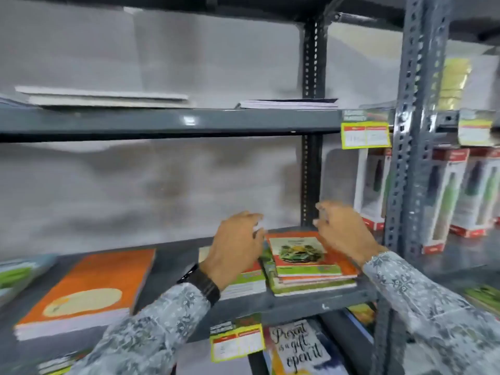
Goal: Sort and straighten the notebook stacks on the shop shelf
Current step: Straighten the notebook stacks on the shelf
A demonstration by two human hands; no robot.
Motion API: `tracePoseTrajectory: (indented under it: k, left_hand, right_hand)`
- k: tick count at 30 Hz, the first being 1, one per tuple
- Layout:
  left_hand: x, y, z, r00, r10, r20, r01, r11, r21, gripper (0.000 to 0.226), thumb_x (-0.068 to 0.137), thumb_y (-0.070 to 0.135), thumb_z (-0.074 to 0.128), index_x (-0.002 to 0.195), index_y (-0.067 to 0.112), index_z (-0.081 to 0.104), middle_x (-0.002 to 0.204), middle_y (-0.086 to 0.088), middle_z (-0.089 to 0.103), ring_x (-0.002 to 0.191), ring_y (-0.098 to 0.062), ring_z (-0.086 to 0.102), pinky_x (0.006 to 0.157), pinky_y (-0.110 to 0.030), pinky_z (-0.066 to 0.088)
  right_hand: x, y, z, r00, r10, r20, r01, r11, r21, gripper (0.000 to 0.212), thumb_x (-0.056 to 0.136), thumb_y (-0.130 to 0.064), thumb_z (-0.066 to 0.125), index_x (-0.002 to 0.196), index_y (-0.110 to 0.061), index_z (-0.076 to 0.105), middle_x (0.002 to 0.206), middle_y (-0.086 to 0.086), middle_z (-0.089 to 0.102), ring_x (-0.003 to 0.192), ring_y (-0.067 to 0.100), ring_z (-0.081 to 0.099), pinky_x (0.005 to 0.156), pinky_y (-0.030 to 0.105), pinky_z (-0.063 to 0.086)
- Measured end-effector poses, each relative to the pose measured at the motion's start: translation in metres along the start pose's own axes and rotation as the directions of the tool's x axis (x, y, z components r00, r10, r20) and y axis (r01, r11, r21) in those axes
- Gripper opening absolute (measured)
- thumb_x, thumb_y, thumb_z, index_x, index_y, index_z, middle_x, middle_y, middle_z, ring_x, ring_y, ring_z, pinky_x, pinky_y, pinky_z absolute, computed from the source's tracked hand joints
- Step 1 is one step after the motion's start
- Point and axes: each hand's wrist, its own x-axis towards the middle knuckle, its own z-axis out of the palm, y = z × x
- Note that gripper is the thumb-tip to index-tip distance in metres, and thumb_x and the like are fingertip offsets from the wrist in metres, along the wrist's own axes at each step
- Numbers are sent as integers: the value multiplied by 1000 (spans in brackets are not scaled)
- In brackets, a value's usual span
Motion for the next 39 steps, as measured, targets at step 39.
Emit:
tracePoseTrajectory:
  k: [39]
  left_hand:
    - [-51,-110,-9,572,-680,458,787,613,-74,22,83,30,78,80,9,81,72,-7,80,71,-19,78,86,-25,48]
  right_hand:
    - [-27,-116,85,834,153,530,-424,792,439,22,81,-22,86,90,-3,79,87,5,78,72,7,68,68,23,52]
